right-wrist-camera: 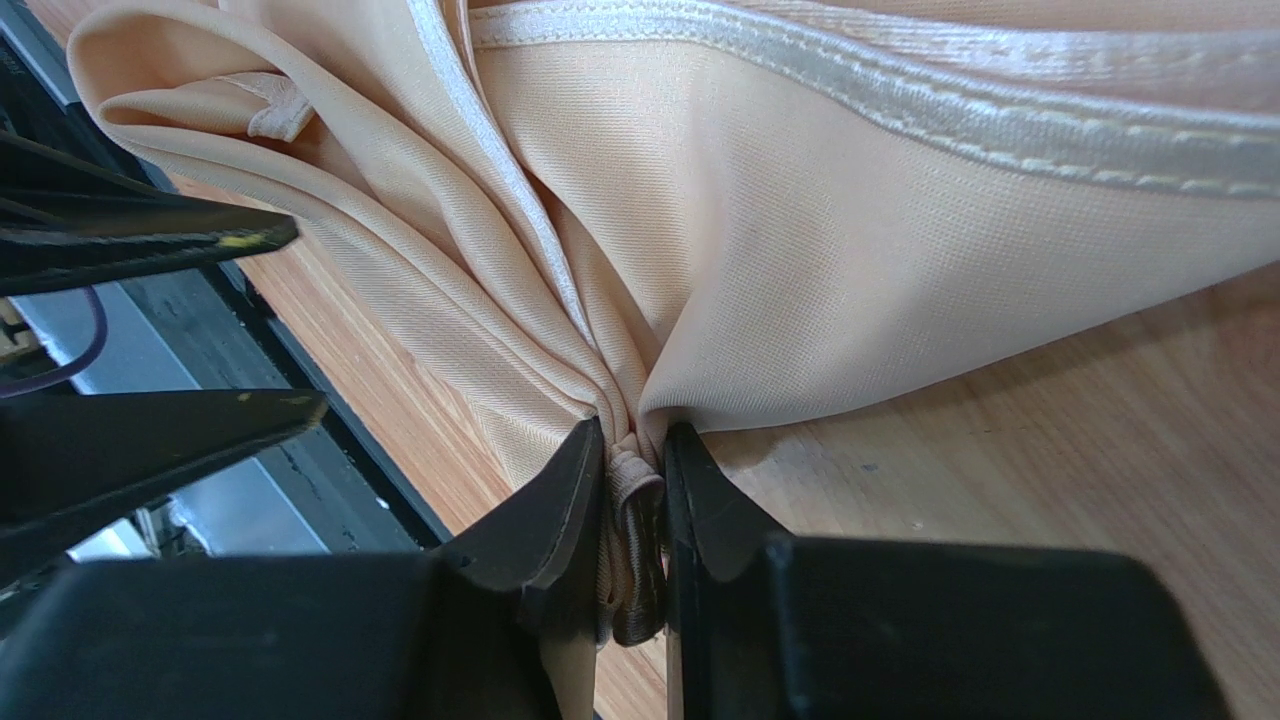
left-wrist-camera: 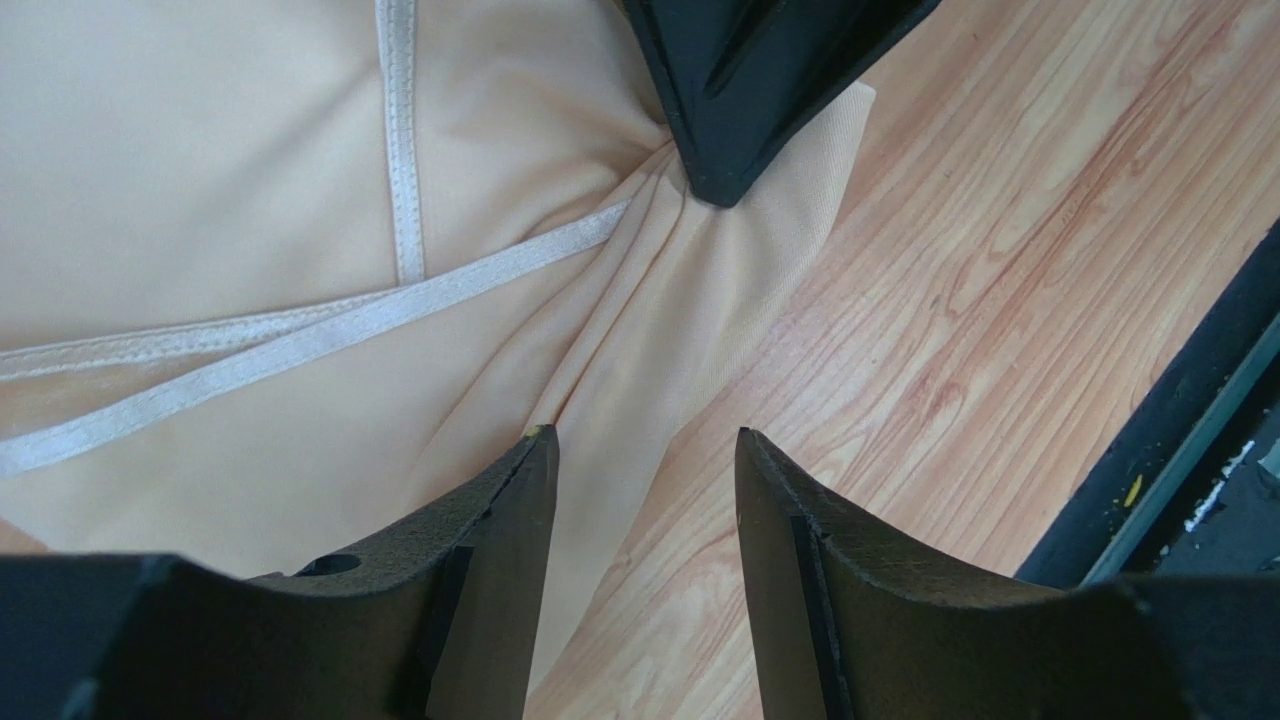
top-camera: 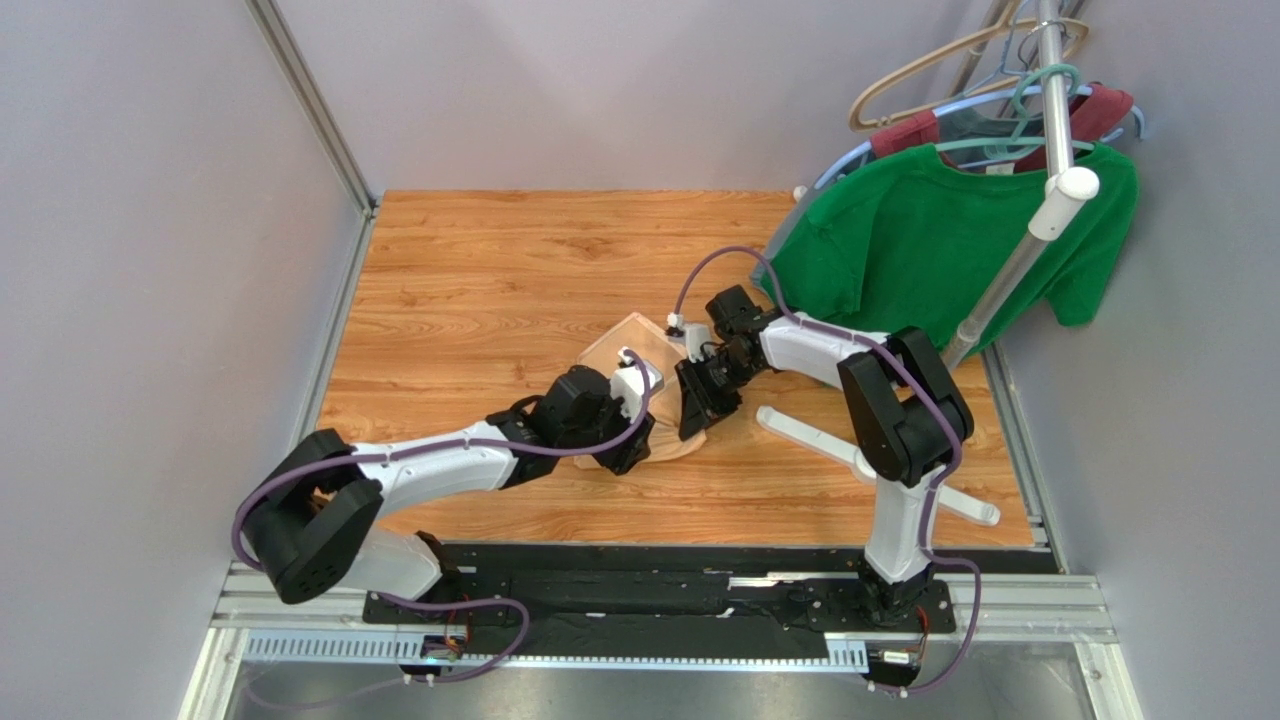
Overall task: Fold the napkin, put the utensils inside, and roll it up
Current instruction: Roll the napkin with the utensil
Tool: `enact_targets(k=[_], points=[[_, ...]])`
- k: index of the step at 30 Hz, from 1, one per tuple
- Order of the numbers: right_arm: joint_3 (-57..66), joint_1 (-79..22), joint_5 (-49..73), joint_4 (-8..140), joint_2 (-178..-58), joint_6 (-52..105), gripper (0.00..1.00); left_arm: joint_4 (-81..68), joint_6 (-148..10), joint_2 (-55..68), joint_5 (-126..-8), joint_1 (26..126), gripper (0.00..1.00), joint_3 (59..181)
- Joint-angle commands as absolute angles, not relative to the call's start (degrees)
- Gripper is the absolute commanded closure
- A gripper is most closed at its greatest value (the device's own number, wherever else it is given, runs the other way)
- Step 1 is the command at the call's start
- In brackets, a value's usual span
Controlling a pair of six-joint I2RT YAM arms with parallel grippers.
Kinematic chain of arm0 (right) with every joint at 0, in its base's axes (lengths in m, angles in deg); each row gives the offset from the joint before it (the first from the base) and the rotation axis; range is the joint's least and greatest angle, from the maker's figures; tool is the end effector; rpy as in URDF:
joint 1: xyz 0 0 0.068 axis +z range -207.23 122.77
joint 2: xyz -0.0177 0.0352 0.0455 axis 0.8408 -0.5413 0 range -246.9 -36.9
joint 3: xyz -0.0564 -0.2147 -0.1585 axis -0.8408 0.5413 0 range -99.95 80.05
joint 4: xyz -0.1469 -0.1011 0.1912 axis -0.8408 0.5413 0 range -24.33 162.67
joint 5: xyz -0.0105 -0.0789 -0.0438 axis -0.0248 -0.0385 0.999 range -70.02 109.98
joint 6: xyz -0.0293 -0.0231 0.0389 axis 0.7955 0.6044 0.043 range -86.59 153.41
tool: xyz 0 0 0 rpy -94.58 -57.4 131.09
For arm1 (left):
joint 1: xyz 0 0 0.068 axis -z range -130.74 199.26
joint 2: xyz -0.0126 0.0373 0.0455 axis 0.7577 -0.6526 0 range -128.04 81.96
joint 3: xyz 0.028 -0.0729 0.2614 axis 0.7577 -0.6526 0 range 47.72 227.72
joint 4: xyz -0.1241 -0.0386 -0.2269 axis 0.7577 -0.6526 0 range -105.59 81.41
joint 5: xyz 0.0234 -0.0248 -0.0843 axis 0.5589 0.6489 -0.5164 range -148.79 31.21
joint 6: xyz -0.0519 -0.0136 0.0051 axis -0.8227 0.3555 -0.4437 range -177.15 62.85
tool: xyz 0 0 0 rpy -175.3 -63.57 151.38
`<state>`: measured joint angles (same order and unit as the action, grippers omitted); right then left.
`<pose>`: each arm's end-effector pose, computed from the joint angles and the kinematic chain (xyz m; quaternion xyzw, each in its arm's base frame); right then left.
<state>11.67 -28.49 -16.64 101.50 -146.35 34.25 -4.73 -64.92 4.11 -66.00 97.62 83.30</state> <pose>0.3013 0.1894 0.1468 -0.2754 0.9028 0.3290 0.0299 0.1773 -0.2061 0.1833 0.3373 0.8333 -0.2542 0.3566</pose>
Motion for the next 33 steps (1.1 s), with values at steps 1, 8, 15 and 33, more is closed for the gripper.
enact_targets(k=[1, 8, 15, 33], points=[[8.8, -29.7, -18.3, 106.1, -148.4, 34.3, 1.0, 2.7, -60.1, 1.8, -67.1, 99.0, 0.44, 83.9], [6.9, -32.2, -23.3, 108.6, -151.2, 34.4, 1.0, 4.9, -58.4, -0.5, -67.6, 100.5, 0.39, 83.8], [4.9, -33.3, -26.2, 110.9, -153.7, 34.7, 1.0, 5.7, -57.2, -2.6, -65.7, 101.9, 0.38, 84.4], [2.5, -34.8, -31.9, 113.0, -156.3, 36.0, 1.0, 0.8, -56.8, -9.4, -58.9, 104.7, 0.41, 87.9]])
